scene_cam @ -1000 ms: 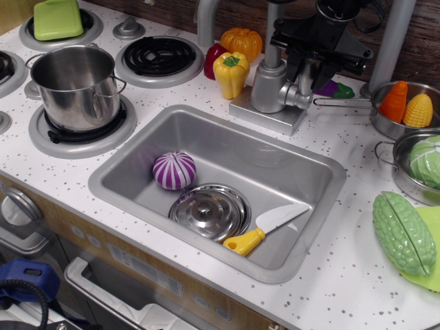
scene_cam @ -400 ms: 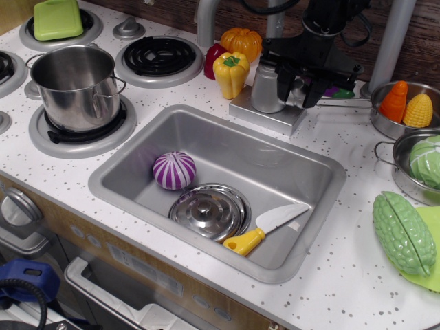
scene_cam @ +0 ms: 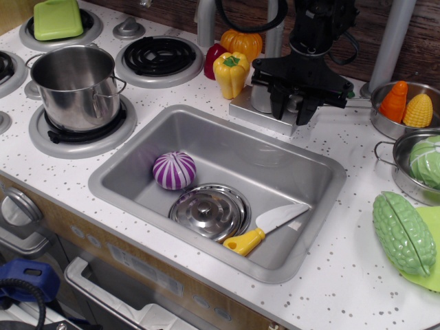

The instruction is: Turn lever vertical to front

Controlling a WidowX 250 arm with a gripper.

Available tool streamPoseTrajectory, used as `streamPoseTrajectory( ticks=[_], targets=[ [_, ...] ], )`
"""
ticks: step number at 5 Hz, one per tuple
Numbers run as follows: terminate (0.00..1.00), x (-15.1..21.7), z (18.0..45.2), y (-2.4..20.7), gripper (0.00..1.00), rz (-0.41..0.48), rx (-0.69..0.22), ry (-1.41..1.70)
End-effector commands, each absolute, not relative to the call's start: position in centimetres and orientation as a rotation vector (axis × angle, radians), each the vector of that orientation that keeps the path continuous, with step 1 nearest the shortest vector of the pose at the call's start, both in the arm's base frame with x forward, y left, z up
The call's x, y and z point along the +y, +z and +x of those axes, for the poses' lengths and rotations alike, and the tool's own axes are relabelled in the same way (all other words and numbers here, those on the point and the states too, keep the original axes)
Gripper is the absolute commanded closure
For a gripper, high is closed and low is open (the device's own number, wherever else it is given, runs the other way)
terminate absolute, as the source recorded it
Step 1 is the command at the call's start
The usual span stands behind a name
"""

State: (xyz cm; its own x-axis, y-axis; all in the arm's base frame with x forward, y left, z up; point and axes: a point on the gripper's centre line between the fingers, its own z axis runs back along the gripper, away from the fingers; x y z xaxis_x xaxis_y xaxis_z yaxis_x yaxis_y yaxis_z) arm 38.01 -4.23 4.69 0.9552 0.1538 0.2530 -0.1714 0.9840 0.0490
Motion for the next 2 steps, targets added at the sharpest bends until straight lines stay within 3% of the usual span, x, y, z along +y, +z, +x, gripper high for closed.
streamPoseTrajectory(
  ticks=[1, 2],
  targets=[
    [0.00, -4.24, 38.42, 6.14, 1.00, 0.043, -0.318, 0.152],
    [0.00, -4.07, 38.39, 5.69, 1.00, 0.040, -0.314, 0.155]
  ],
)
